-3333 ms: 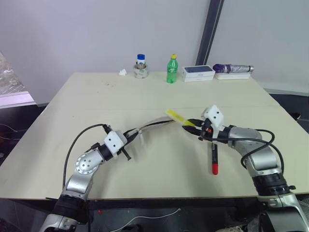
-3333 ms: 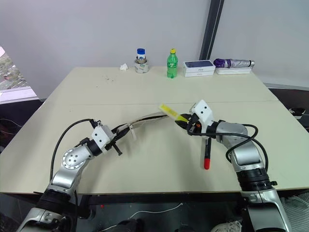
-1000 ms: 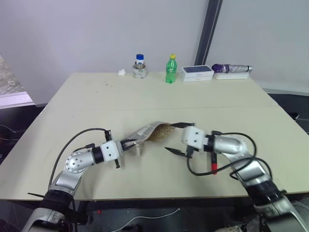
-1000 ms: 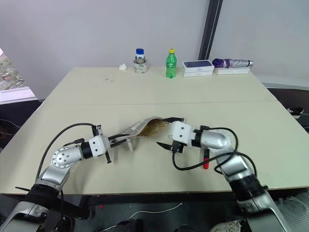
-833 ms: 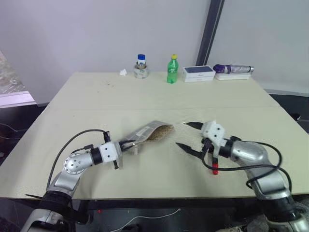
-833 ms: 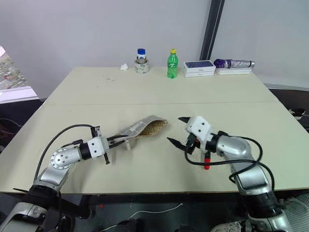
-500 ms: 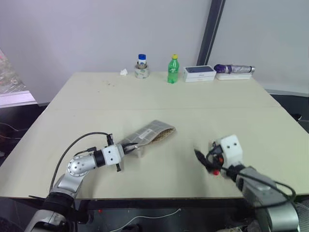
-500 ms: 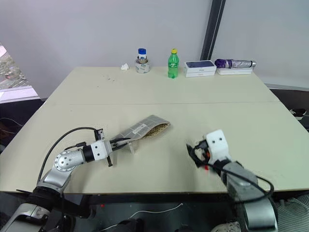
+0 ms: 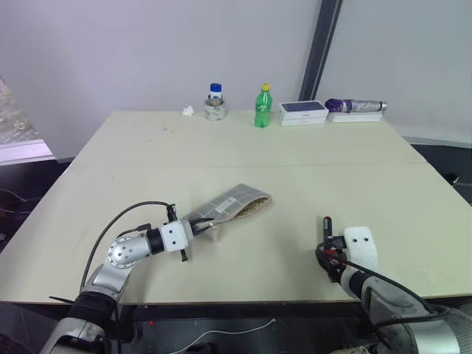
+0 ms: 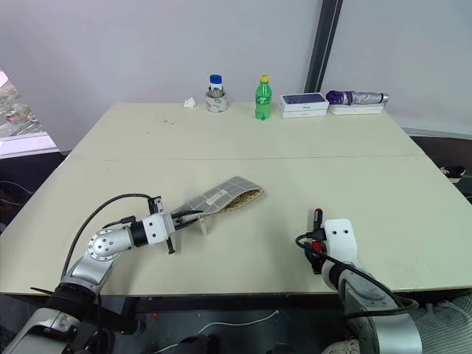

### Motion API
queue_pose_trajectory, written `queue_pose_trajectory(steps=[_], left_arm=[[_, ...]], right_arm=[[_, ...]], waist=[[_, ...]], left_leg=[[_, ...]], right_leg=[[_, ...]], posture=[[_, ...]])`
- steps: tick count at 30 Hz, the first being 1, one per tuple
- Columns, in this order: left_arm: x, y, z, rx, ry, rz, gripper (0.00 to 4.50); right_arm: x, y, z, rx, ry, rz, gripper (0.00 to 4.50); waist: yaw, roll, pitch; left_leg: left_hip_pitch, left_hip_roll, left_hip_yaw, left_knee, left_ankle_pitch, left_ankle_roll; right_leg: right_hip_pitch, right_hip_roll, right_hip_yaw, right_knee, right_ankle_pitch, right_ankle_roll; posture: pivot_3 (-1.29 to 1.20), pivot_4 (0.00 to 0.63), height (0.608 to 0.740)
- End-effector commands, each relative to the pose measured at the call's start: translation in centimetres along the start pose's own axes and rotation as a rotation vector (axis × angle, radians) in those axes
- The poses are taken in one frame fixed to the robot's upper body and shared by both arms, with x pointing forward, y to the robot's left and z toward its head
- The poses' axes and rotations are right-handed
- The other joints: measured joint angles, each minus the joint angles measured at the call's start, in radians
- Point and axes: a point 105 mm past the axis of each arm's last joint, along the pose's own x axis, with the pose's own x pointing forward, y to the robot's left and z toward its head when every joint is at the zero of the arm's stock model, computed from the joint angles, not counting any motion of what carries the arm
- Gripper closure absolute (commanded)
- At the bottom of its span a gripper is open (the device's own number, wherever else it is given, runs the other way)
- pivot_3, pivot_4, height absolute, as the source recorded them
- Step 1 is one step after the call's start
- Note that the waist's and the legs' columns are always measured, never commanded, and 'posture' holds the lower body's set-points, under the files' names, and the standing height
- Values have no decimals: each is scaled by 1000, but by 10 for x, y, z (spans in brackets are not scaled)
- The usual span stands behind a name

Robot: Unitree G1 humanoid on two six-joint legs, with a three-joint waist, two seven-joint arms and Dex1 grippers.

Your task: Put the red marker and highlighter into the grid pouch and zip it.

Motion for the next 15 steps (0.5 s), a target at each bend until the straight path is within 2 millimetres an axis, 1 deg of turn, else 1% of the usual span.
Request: queue_pose_trajectory(steps=[1, 2, 3, 4, 5, 6, 7, 8, 10, 11, 13, 15], left_arm=[[2, 4, 7, 37, -24, 8, 4500], [2, 4, 7, 37, -24, 8, 4500], [3, 4, 7, 37, -24, 9, 4500], [3, 3, 7, 37, -25, 10, 4500], [3, 4, 7, 37, -25, 12, 4500], [3, 3, 7, 36, -26, 13, 4500], [3, 3, 7, 36, -26, 13, 4500], [3, 3, 7, 37, -27, 14, 4500], [4, 3, 8, 36, -29, 16, 4500], [5, 3, 8, 38, -31, 14, 4500], [6, 4, 10, 39, -36, 14, 4500], [8, 5, 13, 44, -43, 14, 4500]], right_arm=[[1, -3, 12, -8, -41, -1, 4053], [2, 0, 21, -34, -87, 21, 4167], [0, 6, 33, -134, -144, 63, 4167], [-2, 14, 43, -230, -200, 105, 4167], [-5, 27, 51, -295, -260, 182, 4167], [-8, 36, 55, -333, -294, 242, 4167], [-10, 40, 58, -349, -322, 273, 4167], [-12, 45, 60, -380, -347, 313, 4167], [-13, 49, 55, -449, -343, 368, 4167], [-12, 50, 51, -495, -338, 386, 4167], [-7, 50, 43, -517, -299, 408, 4167], [-5, 56, 43, -564, -315, 445, 4167]], waist=[[-1, 0, 0], [-1, 0, 0], [0, 0, 0], [-1, 1, 0], [-1, 1, 0], [-2, 1, 0], [-2, 1, 0], [-2, 0, 0], [-1, 0, 0], [0, 0, 0], [0, 0, 0], [0, 0, 0]], left_leg=[[0, 0, 0, 0, 0, 0], [0, 0, 0, 0, 0, 0], [0, 0, 0, 0, 0, 0], [0, 0, 0, 0, 0, 0], [0, -1, 0, 0, 0, 0], [0, -1, 0, 0, 0, 0], [0, -1, 0, 0, 0, 0], [0, -1, 0, 0, 0, 0], [0, -1, 0, 0, 0, 0], [0, -1, 0, 0, 0, 0], [0, -1, 0, 1, 0, 1], [0, -1, 0, 1, 0, 1]], right_leg=[[0, 0, 0, 0, 0, 0], [0, 0, 0, 0, 0, 0], [0, 0, 0, 0, 0, 0], [0, 0, 0, 0, 0, 0], [0, 0, 0, 0, 0, 0], [0, 0, 0, 0, 0, 0], [0, 0, 0, 0, 0, 0], [0, 1, 0, 0, 0, 0], [0, 1, 0, 0, 0, 0], [0, 0, 0, 0, 0, 0], [1, 0, 0, -1, 0, 0], [1, 0, 0, 0, 0, 0]], posture=[[0, 150, 740], [0, 150, 740], [0, 150, 740], [0, 150, 740], [0, 150, 740], [0, 150, 740], [0, 150, 740], [0, 150, 740], [0, 150, 740], [0, 150, 740], [0, 150, 740], [0, 150, 740]])
